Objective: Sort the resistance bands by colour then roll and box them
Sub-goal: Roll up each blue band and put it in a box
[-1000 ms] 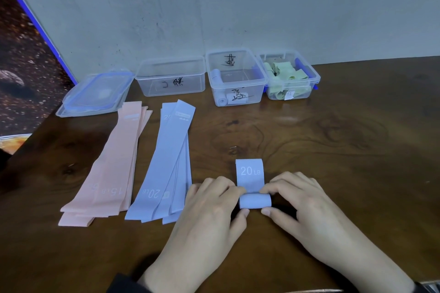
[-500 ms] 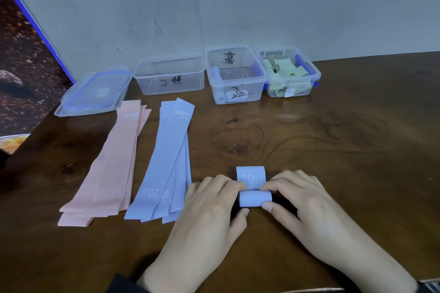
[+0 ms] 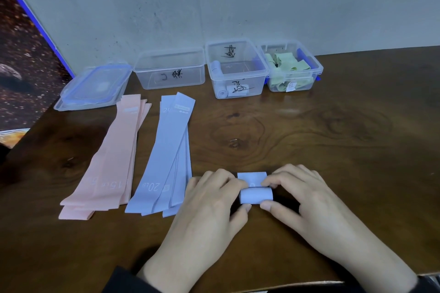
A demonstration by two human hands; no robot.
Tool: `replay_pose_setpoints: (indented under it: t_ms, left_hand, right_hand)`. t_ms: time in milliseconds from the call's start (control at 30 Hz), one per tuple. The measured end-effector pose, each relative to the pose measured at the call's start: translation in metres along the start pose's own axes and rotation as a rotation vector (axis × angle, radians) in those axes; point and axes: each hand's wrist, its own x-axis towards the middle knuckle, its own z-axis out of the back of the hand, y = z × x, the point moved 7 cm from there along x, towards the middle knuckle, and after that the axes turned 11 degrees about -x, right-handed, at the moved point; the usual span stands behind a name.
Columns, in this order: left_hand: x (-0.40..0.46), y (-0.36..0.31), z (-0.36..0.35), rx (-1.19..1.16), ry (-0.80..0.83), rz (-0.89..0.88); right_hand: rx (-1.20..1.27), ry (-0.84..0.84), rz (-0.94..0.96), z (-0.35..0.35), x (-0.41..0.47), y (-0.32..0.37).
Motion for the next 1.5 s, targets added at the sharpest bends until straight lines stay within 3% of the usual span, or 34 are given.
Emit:
replay_pose_setpoints:
  t_ms: [1000,1267,1500]
  left_hand:
    - [0.008,-0.007,0.008,0.022,-0.051,0.031]
    - [0.027,-0.01,0.01,0.155,0.028,0.004]
    - [0.042,-0.003,0.008,0.203,0.142,0.033]
  right_hand:
    - [-0.059,-0.061,0.054,0.013,0.022,0.01]
    - [-0.021,0.047,0.073,0.004,0.034,0.005]
    - [-0.037,-0.006,0.068,0.002,0.035,0.006]
